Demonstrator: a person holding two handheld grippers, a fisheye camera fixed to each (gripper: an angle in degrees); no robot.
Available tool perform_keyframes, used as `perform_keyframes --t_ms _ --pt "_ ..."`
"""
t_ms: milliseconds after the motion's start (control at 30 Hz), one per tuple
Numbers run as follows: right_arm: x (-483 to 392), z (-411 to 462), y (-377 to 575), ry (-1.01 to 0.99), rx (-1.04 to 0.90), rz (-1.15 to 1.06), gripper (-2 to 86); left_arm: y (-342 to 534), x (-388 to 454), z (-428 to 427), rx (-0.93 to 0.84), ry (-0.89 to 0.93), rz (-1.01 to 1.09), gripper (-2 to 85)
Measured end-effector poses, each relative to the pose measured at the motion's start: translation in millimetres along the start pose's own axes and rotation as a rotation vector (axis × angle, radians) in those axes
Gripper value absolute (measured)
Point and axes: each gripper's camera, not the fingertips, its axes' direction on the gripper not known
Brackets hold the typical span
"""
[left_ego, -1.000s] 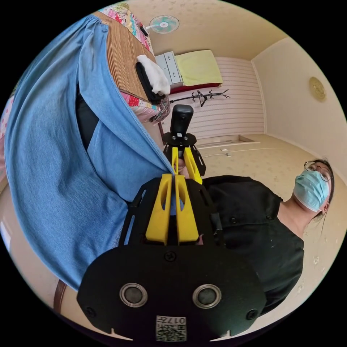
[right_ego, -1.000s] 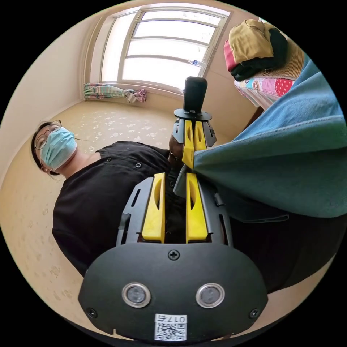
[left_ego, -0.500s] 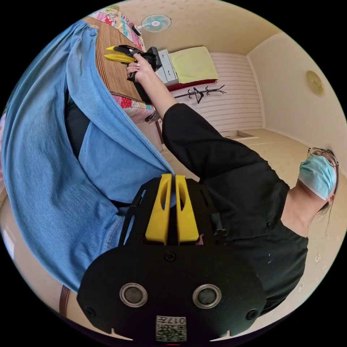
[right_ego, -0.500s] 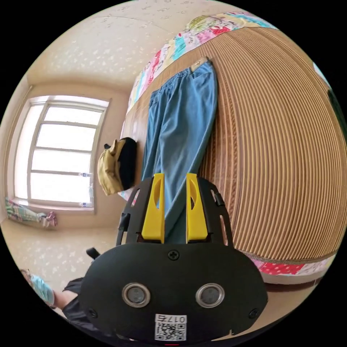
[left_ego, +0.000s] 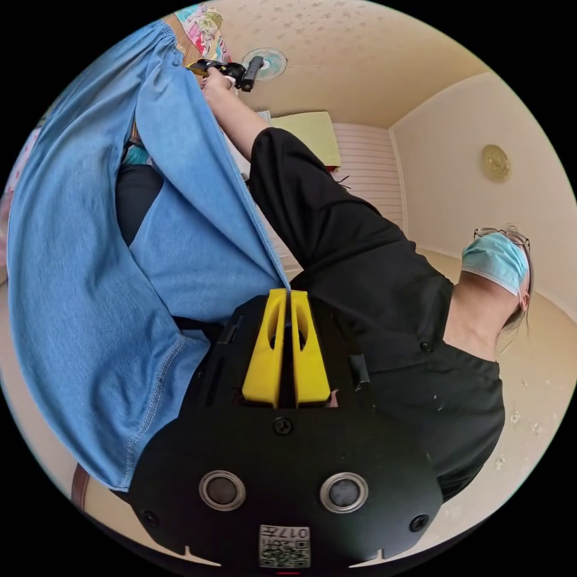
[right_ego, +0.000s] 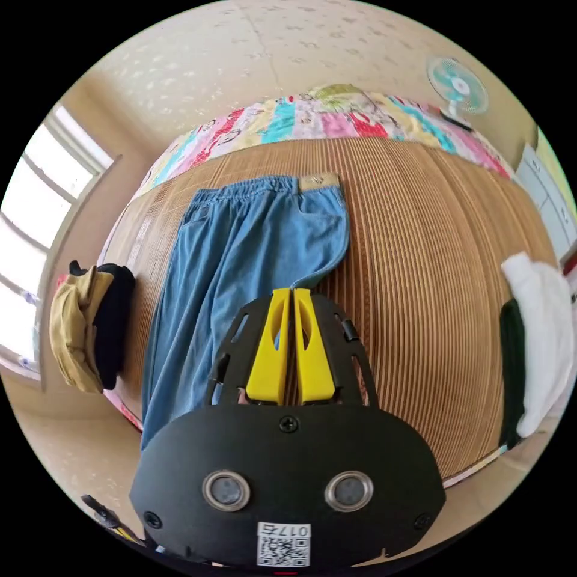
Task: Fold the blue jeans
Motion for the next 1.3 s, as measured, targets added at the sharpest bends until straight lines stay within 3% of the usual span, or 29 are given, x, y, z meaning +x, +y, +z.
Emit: perform_keyframes --t_ms 100,167,267,333,433,567,633,767,900,1033,1300 --pt "-89 -31 -21 0.126 0.155 -0.217 1.2 13 -1 -23 0.055 0.071 -0.026 -0.9" --pt "-136 -38 -32 0.103 0.194 -0.307 1.2 20 -1 -37 0.088 0.116 -0.042 -0.9" --pt "-183 -26 -55 -0.078 0.145 -0.336 1.5 21 11 -63 0.089 0.095 -0.037 -0.9" --pt "-194 2 -72 -0.338 0.020 -0.308 2.0 26 23 -82 0.089 0.009 -0.043 -0.9" --pt "-179 27 -68 -0.607 -0.040 -0.272 2.6 42 32 -114 0.087 -0.102 -0.093 -0.9" --pt "-146 27 -25 -0.719 -0.034 -0.288 3.3 65 17 -152 0.128 -0.235 -0.267 -0.9" --pt "-120 17 28 -0.771 -0.062 -0.356 4.1 67 7 -157 0.108 -0.209 -0.300 -0.9" --pt "-79 1 128 -0.752 -0.178 -0.431 6.0 56 0 -161 0.059 -0.177 -0.306 -0.9" --pt "-31 -9 244 -0.772 -0.379 -0.346 9.2 39 16 -161 0.022 -0.164 -0.261 -0.9" --pt "-3 -27 333 -0.956 -0.481 -0.209 10.3 28 35 -160 -0.007 -0.195 -0.243 -0.8" --pt "-26 -57 387 -0.790 -0.582 -0.299 10.9 18 70 -165 0.010 -0.233 -0.214 -0.9"
